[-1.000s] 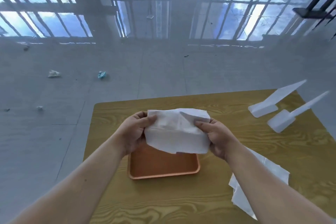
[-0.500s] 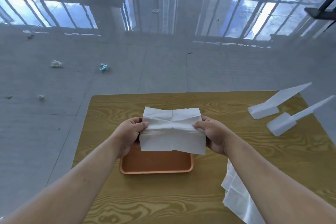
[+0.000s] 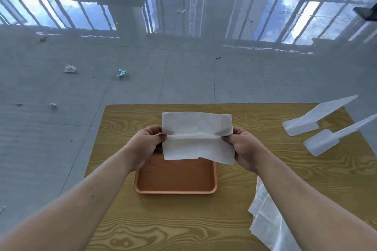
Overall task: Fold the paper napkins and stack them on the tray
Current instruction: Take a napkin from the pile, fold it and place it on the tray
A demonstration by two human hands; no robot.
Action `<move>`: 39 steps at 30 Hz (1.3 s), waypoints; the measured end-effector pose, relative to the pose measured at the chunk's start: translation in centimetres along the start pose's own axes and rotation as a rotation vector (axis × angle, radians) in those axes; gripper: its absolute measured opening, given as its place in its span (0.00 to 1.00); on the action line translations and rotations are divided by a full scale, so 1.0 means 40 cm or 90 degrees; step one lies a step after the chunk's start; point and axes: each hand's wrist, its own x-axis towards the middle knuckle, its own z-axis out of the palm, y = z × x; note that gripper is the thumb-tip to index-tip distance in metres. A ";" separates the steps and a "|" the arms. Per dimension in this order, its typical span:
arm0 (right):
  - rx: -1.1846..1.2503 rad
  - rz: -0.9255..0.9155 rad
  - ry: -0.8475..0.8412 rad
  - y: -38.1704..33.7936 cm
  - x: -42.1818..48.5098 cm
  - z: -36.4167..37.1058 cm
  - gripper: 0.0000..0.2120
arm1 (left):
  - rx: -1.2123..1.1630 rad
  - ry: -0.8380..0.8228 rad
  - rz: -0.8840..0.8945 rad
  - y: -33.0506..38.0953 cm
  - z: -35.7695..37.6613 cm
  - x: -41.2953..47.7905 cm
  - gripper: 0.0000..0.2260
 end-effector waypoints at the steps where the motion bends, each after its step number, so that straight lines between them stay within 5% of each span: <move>1: -0.020 -0.017 -0.005 -0.001 0.001 -0.001 0.12 | 0.015 0.002 0.008 0.006 -0.004 -0.001 0.10; 9: -0.288 -0.088 -0.054 -0.008 -0.002 -0.021 0.29 | 0.311 0.012 0.068 0.050 -0.030 -0.008 0.15; 14: -0.261 -0.077 -0.057 -0.001 -0.001 -0.023 0.22 | 0.305 0.028 0.149 0.065 -0.018 -0.010 0.04; 17: -0.227 -0.089 -0.053 -0.002 -0.003 -0.018 0.15 | 0.350 0.047 0.204 0.075 -0.001 -0.004 0.08; 22: -0.282 -0.071 -0.128 0.001 0.010 0.047 0.36 | 0.358 -0.001 0.238 0.123 0.034 -0.015 0.11; 28: -0.326 -0.066 -0.174 0.025 0.037 0.149 0.14 | 0.348 -0.010 0.233 0.161 0.016 -0.010 0.15; 34: -0.244 -0.035 -0.088 0.041 0.044 0.182 0.07 | 0.529 0.080 0.354 0.134 -0.009 -0.027 0.18; 39: -0.112 -0.008 -0.063 0.028 0.047 0.211 0.07 | 0.618 -0.043 0.428 0.068 0.037 -0.097 0.19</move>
